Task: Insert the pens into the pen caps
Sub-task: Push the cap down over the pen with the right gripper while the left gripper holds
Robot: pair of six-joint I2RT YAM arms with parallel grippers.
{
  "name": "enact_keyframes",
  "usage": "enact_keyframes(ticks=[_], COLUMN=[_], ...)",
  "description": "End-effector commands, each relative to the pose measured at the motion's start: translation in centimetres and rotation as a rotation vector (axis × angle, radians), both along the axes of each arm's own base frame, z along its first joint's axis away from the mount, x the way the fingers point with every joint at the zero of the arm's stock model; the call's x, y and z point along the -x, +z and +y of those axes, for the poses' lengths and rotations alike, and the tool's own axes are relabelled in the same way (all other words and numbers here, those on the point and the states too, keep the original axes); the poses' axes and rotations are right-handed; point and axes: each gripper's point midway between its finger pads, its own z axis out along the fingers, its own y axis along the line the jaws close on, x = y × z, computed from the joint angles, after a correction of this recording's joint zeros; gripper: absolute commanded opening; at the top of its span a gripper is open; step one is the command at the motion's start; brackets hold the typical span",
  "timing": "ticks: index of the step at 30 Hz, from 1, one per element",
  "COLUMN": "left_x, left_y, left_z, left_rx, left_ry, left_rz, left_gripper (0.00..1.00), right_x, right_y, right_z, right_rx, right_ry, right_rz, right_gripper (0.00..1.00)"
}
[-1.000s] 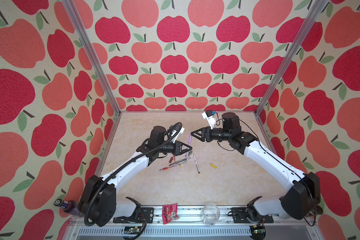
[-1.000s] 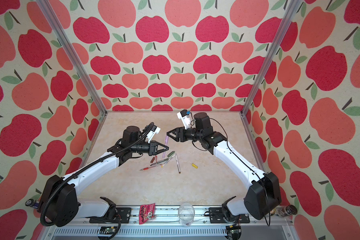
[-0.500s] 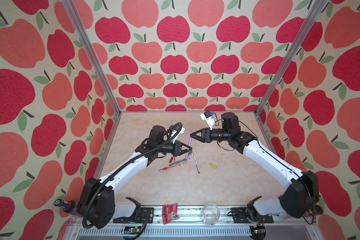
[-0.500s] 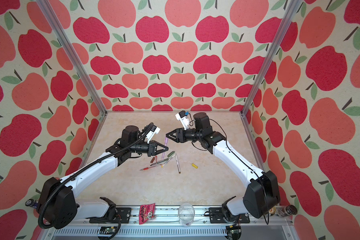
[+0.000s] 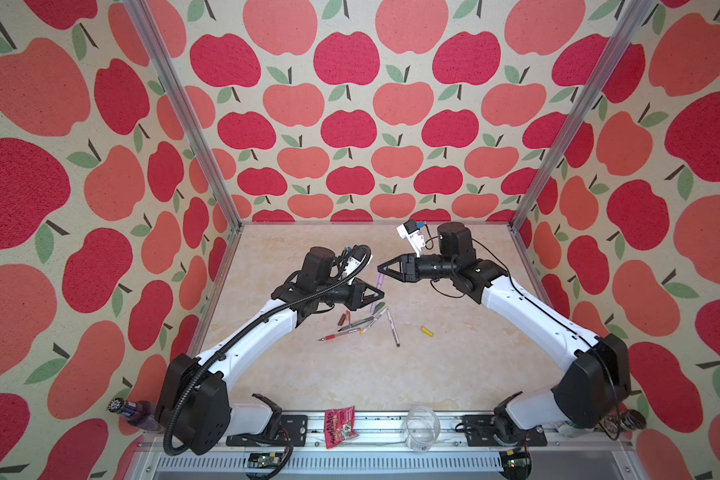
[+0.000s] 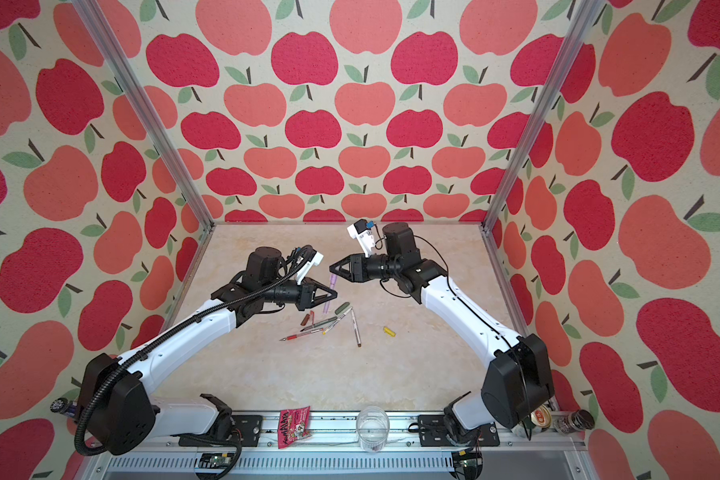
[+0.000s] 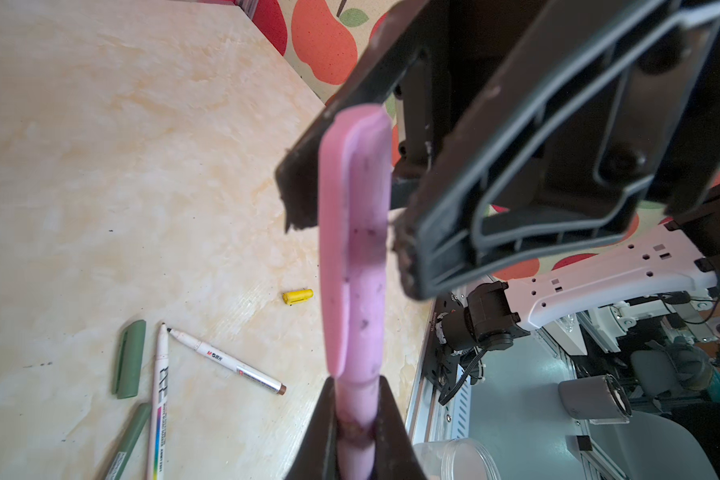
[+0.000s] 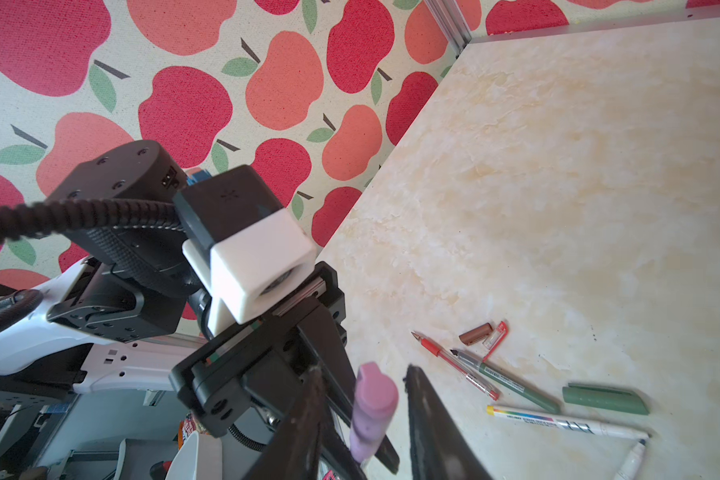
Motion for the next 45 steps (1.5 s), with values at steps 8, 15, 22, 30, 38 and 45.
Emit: enact_keyframes(ticks=[8, 15, 22, 30, 38, 45], left_x=[-1.1, -1.8, -2.4, -3.4, -4.3, -5.4], left_y=[0.7, 1.3, 3.1, 6.0, 8.4, 10.5], left_z=[0.2, 0.4, 0.5, 0.9, 0.9, 1.0], left_rx=[-0.047, -0.036, 0.022, 0.09, 0.12, 0.142], left_ry=[0.046, 0.095, 0.123, 0.139, 0.129, 0.129], left_rz=[-0.083, -0.136, -0.244, -0.35, -0.404, -0.441], left_gripper=[0.0, 0.0, 0.0, 0.0, 0.0, 0.0], right_x=[-0.5, -0.3, 0.2, 1.2, 2.5, 3.7], right_y=[-0.7, -1.1, -2.1, -4.0, -6.1, -8.1], right_z=[0.5, 1.0, 1.2, 1.3, 1.5, 2.2], right_rx=[0.038, 0.043, 0.052, 0.082, 0.118, 0.149], right_ry=[-0.014, 0.0, 0.022, 0.05, 0.077, 0.103], right_rz=[0.04, 0.055, 0.085, 0.127, 0.164, 0.189], right_gripper=[0.22, 0.06, 0.03, 0.03, 0.03, 0.02])
